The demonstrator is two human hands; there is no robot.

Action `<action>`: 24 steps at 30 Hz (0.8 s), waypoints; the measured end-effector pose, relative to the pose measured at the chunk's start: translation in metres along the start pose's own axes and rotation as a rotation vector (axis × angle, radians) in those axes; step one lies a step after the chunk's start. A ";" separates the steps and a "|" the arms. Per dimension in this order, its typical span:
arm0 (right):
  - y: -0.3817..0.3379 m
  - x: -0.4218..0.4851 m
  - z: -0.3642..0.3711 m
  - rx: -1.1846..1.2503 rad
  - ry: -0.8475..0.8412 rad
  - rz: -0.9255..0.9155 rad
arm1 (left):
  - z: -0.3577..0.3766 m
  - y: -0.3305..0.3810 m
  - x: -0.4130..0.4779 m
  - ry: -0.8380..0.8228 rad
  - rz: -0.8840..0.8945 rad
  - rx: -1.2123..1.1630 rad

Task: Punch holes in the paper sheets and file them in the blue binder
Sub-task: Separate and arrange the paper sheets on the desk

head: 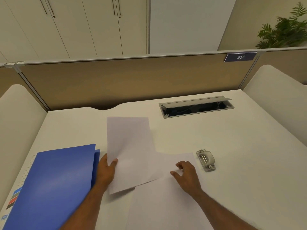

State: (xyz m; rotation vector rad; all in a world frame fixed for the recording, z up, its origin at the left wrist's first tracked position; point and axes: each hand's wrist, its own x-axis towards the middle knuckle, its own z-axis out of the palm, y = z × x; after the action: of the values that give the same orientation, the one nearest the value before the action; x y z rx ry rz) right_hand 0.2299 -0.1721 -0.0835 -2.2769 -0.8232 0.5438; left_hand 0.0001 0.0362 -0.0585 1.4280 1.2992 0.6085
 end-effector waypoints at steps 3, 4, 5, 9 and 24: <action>0.013 -0.011 -0.010 -0.222 0.056 0.053 | -0.008 0.005 0.001 0.020 0.029 -0.041; 0.015 -0.014 -0.014 -0.245 0.072 0.107 | -0.010 0.005 0.001 0.027 0.028 -0.046; 0.016 -0.018 -0.017 -0.248 0.077 0.165 | -0.011 0.005 0.000 0.033 0.029 -0.048; 0.016 -0.034 -0.018 -0.289 0.040 0.291 | -0.010 0.001 -0.004 0.027 0.023 -0.045; -0.014 -0.029 0.006 -0.300 -0.016 0.556 | -0.005 -0.015 -0.009 -0.004 -0.020 0.009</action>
State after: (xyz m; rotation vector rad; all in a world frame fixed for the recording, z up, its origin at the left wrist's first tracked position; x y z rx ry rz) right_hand 0.2002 -0.1807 -0.0735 -2.7948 -0.2751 0.7186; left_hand -0.0126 0.0277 -0.0681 1.4208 1.3132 0.5867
